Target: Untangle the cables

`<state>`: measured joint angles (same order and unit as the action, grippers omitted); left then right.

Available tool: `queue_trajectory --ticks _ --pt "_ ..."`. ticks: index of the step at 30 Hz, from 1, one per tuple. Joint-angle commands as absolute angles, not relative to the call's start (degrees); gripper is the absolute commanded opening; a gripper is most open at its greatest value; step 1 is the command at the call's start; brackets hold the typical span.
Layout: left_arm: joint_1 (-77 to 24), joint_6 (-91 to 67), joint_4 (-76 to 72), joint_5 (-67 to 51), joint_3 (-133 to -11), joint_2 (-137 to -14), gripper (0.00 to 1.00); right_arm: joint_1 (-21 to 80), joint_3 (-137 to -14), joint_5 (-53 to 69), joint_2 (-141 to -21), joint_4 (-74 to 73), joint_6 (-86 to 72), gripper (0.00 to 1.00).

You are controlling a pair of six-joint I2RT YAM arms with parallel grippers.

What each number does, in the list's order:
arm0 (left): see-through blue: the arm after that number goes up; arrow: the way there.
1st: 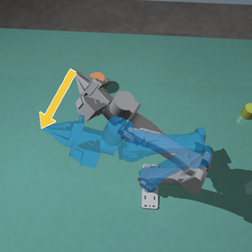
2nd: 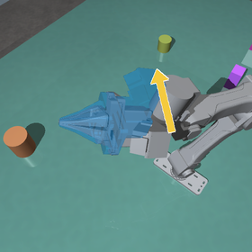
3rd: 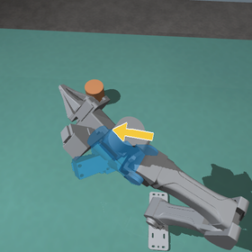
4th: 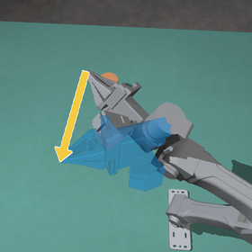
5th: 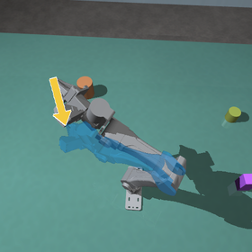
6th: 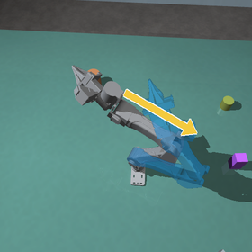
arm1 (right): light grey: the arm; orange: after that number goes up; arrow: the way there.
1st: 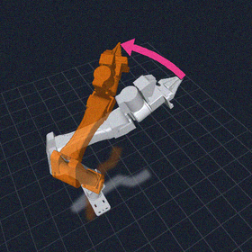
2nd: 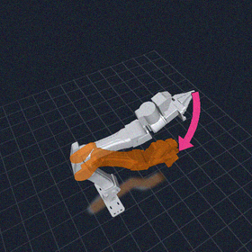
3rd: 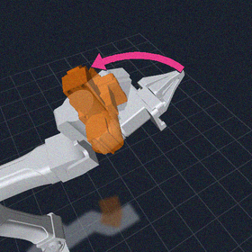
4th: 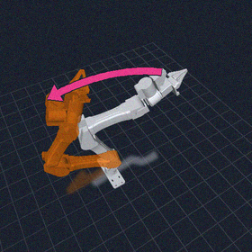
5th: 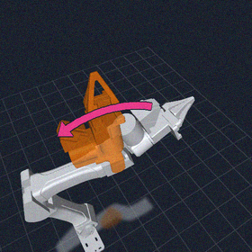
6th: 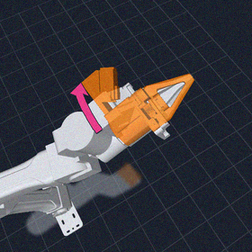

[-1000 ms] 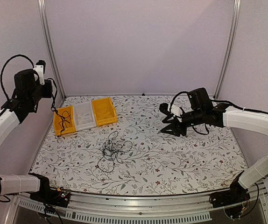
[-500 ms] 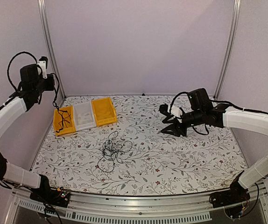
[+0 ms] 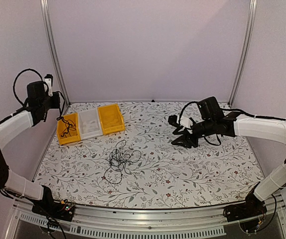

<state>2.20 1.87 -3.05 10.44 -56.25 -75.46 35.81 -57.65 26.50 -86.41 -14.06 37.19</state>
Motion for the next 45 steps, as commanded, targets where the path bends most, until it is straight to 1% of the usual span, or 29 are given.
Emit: queue_trajectory --ticks 1,7,16,25,31,33,36,45 --pt "2.8 0.2 -5.3 9.7 -52.6 -75.1 0.0 35.6 -57.5 26.6 -87.7 -14.8 37.9 0.51" --pt "2.8 0.2 -6.4 8.0 -51.0 -78.0 0.0 35.6 -58.0 26.4 -89.1 -15.8 38.5 0.51" --pt "2.8 -1.9 -6.5 5.2 -51.8 -85.6 0.0 35.6 -57.8 25.6 -89.4 -15.9 39.4 0.51" --pt "3.1 -2.2 -2.5 7.5 -55.0 -93.9 0.0 35.6 -58.5 25.7 -91.3 -17.1 40.1 0.51" --pt "3.3 -4.7 -0.2 11.0 -56.7 -96.9 0.0 35.8 -58.6 25.1 -91.8 -17.4 40.6 0.51" --pt "3.3 -5.4 3.1 11.9 -57.8 -98.3 0.0 35.9 -58.8 24.9 -92.1 -17.8 40.8 0.51" --pt "3.3 -5.8 4.3 10.6 -59.4 -100.7 0.0 36.0 -58.9 24.8 -92.5 -18.0 41.0 0.51" --pt "3.3 -6.3 5.8 11.3 -60.4 -101.9 0.0 36.6 -58.9 23.7 -92.8 -18.3 41.6 0.51"
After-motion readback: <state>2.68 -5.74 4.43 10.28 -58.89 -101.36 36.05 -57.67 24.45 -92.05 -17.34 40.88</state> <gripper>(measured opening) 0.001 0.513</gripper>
